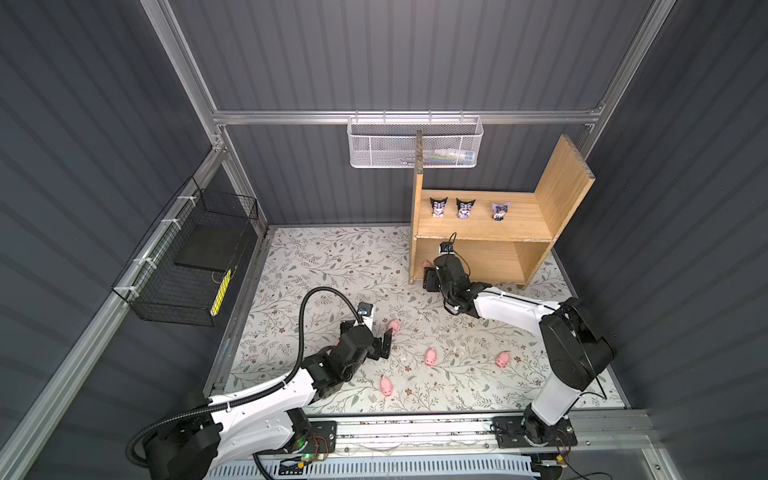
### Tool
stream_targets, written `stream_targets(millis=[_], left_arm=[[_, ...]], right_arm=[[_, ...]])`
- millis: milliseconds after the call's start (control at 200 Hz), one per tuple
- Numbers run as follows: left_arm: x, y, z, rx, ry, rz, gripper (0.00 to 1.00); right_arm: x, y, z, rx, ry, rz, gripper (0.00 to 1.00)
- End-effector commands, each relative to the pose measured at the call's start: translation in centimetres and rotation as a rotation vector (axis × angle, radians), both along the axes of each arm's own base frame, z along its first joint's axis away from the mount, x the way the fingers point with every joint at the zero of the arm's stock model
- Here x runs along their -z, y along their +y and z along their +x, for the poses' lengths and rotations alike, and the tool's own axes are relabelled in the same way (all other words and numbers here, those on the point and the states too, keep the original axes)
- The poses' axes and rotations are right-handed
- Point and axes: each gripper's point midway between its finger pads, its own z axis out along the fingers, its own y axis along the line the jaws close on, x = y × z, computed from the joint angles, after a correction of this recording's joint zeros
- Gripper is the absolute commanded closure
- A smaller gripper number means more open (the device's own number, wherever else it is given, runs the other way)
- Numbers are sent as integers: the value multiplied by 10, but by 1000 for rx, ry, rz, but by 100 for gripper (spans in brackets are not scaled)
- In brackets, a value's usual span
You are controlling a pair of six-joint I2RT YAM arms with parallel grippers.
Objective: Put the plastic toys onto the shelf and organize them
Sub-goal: 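Carry the pink pig into the lower shelf board and release it, then withdraw the open right gripper from the shelf back toward the pigs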
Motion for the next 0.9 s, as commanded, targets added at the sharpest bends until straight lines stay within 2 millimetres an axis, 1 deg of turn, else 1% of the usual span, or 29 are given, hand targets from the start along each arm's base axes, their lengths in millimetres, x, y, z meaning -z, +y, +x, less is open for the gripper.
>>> stream_targets(millis=[0, 160, 260, 405, 530, 650, 760, 825, 896], left_arm=[[-4, -6, -2, 22, 6, -14, 0], [0, -9, -3, 29, 35, -16, 0], [-1, -10, -6, 35, 50, -35, 1], [-3, -7, -10, 29, 60, -63, 0], [-2, -4, -12, 20, 72, -75, 0], [1, -2, -18, 21, 86, -78, 1], [8, 1, -22, 13, 96, -67, 1], [11, 2, -26, 14, 102, -63, 1], [14, 1, -30, 16, 102, -58, 1]], right_arm=[[4, 2, -21, -13, 28, -39, 33], [13, 7, -40, -34, 50, -55, 32], [12, 9, -50, -51, 50, -56, 32], [5, 9, -65, -62, 41, -74, 29], [1, 11, -80, -72, 33, -87, 24], [1, 11, -98, -67, 25, -111, 11], [7, 13, -116, -74, 47, -98, 9], [11, 21, -129, -105, 57, -85, 8], [13, 24, -142, -107, 50, -97, 8]])
